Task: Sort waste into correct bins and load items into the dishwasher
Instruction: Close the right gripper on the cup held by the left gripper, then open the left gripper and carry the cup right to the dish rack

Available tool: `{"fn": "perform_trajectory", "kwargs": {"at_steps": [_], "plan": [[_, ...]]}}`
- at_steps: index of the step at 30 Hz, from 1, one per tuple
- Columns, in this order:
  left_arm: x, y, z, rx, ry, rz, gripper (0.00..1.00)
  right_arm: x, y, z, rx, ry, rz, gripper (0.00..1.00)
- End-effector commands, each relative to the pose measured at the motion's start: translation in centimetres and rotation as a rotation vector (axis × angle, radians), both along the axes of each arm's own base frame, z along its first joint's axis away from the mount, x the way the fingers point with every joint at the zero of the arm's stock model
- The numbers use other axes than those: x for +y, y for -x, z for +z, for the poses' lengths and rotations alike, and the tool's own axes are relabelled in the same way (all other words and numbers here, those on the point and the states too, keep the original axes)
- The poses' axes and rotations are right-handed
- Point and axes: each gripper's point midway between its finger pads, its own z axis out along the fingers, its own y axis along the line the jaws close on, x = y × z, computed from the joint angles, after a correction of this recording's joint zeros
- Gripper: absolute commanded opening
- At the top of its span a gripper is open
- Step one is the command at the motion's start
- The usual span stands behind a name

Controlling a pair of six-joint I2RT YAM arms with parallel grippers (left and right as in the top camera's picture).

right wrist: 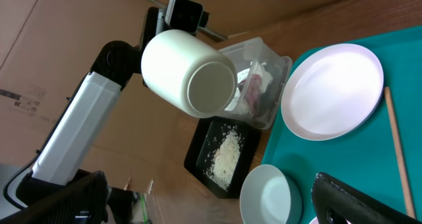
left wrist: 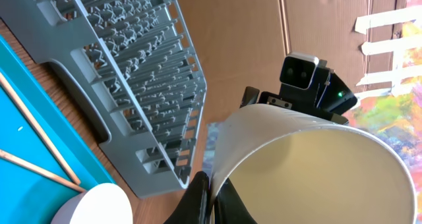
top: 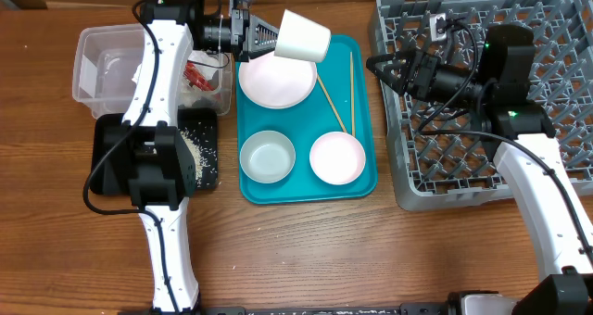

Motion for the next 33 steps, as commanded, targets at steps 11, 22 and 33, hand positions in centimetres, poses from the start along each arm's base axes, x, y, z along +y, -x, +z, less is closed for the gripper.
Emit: {"fn": "perform_trajectory", "kwargs": {"at_steps": [11, 22, 33], "plan": [[-0.5, 0.8, 0.7, 0.085, 0.022, -0.014, 0.04, 0.1, -0.1, 0.7, -0.017, 0.003, -0.003, 1.00], [-0.7, 1.8, 1.5, 0.122, 0.076, -0.036, 0.04, 0.7, 0.0, 0.4, -0.012, 0.010, 0.001, 1.00], [-1.7, 3.5, 1.7, 0.173, 0.090, -0.061, 0.04, 3.7, -0.4, 0.9, -0.092, 0.048, -0.003, 1.00]]}}
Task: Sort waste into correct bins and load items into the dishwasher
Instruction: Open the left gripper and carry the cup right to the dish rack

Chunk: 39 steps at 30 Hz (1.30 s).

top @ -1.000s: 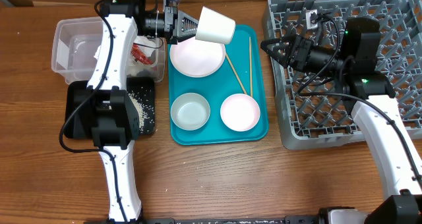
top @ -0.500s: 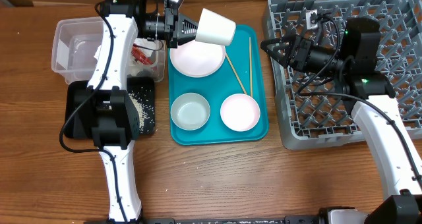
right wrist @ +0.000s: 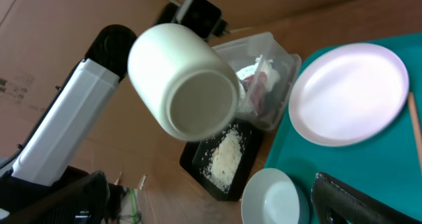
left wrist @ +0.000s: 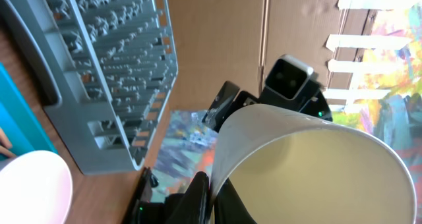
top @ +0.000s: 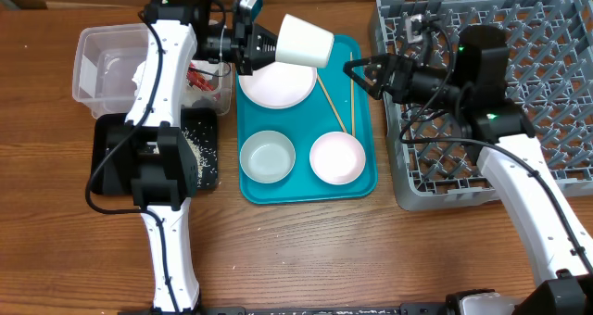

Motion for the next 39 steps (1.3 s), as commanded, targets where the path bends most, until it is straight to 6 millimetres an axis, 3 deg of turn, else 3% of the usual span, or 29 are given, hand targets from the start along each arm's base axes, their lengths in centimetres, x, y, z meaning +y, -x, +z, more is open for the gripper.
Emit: {"fn": "perform_trajectory", "kwargs": {"at_steps": [1, 8, 12, 15, 20, 26, 37, 39], "plan": [[-1.1, 0.9, 1.0, -0.055, 0.040, -0.027, 0.04, 0.2, -0.9, 1.0, -0.062, 0.007, -0.027, 1.00], [-2.1, 2.4, 0.8, -0.054, 0.028, -0.054, 0.04, 0.9, -1.8, 1.5, -0.105, -0.031, -0.006, 1.00], [-2.4, 2.9, 0.8, -0.049, 0.027, -0.064, 0.04, 1.4, -2.3, 0.8, -0.095, -0.046, 0.012, 0.99], [-2.6, 3.0, 0.8, -0.050, 0.023, -0.069, 0.04, 2.2, -2.3, 0.4, -0.090, -0.052, 0.038, 0.97], [-3.1, 3.4, 0.5, -0.052, 0.007, -0.084, 0.04, 4.0, -1.6, 1.5, -0.151, -0.066, 0.085, 0.94], [-3.1, 3.4, 0.5, -0.052, 0.006, -0.086, 0.04, 5.2, -0.9, 1.4, -0.150, -0.066, 0.115, 0.82], [-3.1, 3.4, 0.5, -0.050, 0.009, -0.084, 0.04, 5.1, -1.0, 1.1, -0.137, -0.062, 0.108, 0.66], [-3.1, 3.4, 0.5, -0.051, 0.009, -0.084, 0.10, 5.1, -0.9, 1.1, -0.137, -0.062, 0.108, 0.64]]}}
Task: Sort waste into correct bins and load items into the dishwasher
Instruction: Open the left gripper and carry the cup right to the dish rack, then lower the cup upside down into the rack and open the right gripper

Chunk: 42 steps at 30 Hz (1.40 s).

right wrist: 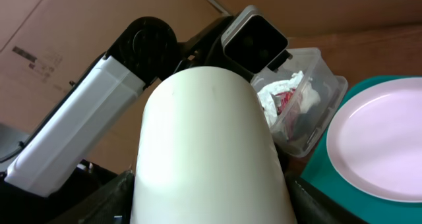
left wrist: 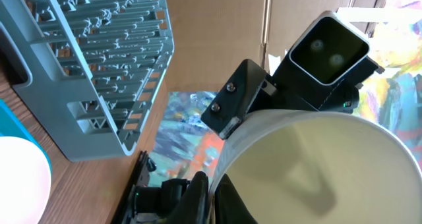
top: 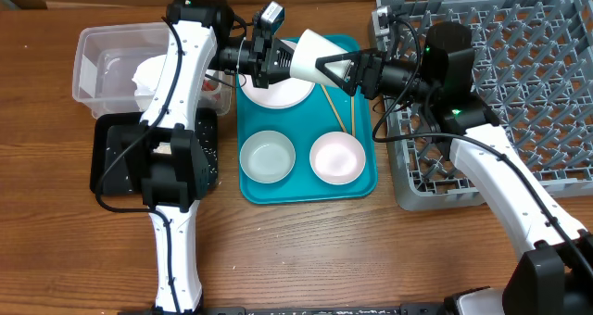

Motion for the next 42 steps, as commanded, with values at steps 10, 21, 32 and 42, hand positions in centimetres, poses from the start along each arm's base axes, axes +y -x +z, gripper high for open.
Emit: {"fn": "perform_trajectory", "kwargs": {"at_steps": [10, 21, 32, 42], "plan": [[1.0, -0.6, 0.1, -0.051, -0.004, 0.021, 0.49, -3.5, -1.6, 0.6, -0.007, -0.005, -0.068, 0.56], [7.5, -3.2, -2.6, -0.204, -0.341, 0.103, 0.56, -15.2, -2.0, -3.1, 0.267, 0.156, -0.458, 0.55], [12.4, -6.2, -1.7, -0.391, -1.045, 0.293, 0.63, -21.7, 2.9, -2.8, 0.479, 0.602, -0.817, 0.55], [11.0, -5.7, -3.0, -0.461, -1.302, 0.253, 0.65, -23.1, 8.0, -8.7, 0.790, 0.833, -0.771, 0.55]]}}
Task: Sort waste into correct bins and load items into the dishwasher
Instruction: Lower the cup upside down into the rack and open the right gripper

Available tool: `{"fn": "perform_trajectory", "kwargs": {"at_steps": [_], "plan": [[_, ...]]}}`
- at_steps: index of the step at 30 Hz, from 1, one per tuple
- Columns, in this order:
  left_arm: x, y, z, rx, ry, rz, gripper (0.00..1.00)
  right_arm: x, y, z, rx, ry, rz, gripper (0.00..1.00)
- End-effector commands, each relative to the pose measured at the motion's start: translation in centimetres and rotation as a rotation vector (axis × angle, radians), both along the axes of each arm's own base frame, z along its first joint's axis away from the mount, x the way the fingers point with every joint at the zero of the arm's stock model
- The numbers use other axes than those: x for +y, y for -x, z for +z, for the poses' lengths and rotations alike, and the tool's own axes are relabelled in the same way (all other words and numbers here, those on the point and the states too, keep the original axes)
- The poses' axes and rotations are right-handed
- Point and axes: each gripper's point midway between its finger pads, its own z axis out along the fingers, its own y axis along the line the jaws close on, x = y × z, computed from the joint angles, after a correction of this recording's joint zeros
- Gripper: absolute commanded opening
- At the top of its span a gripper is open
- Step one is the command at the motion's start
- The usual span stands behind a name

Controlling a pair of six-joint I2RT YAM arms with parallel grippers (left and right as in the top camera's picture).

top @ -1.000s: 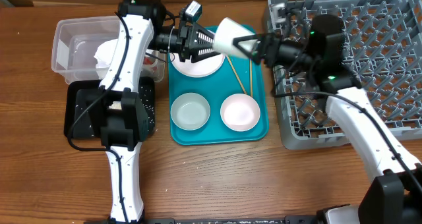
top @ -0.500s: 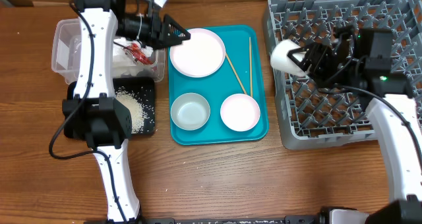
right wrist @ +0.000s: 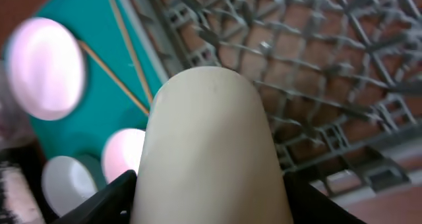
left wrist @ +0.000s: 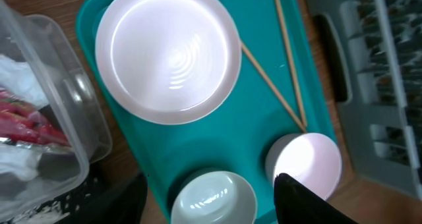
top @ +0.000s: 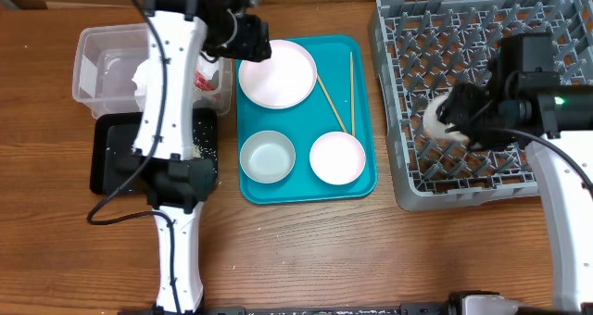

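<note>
A white cup lies on its side in my right gripper, just over the grey dishwasher rack, left of its middle. In the right wrist view the cup fills the space between the fingers, base pointing away. My left gripper hangs open and empty above the back left of the teal tray. On the tray are a white plate, a pale green bowl, a pinkish white bowl and two wooden chopsticks.
A clear plastic bin holding wrappers and tissue stands left of the tray. In front of it sits a black tray with scattered rice. The rack's other slots hold nothing.
My left gripper has let go of the cup and now hangs open over the tray's back left. My right gripper, shut on the cup, has moved right with it to the rack.
My left gripper held the cup tilted above the plate while the right gripper stood open at the rack's left edge. The right gripper was then closer, then around the cup's base. Now only the right gripper holds the cup, over the rack.
</note>
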Motion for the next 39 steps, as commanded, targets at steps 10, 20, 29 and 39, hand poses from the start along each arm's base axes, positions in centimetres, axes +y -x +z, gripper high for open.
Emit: {"fn": "perform_trajectory", "kwargs": {"at_steps": [10, 20, 29, 39], "plan": [[0.7, 0.0, 0.2, -0.047, -0.179, 0.049, 0.69, -1.2, 2.7, -5.5, 0.289, 0.077, 0.016, 0.56], [0.7, 0.0, 0.2, -0.048, -0.179, 0.050, 0.69, -1.1, 2.6, -8.9, 0.354, 0.074, 0.022, 0.58], [0.7, 0.0, 0.1, -0.045, -0.180, 0.049, 0.73, -1.0, 2.4, -9.5, 0.352, 0.071, 0.022, 0.76], [0.7, 0.0, 0.1, -0.045, -0.180, 0.049, 0.75, -1.0, 2.5, -9.2, 0.354, 0.067, 0.024, 0.86]]}}
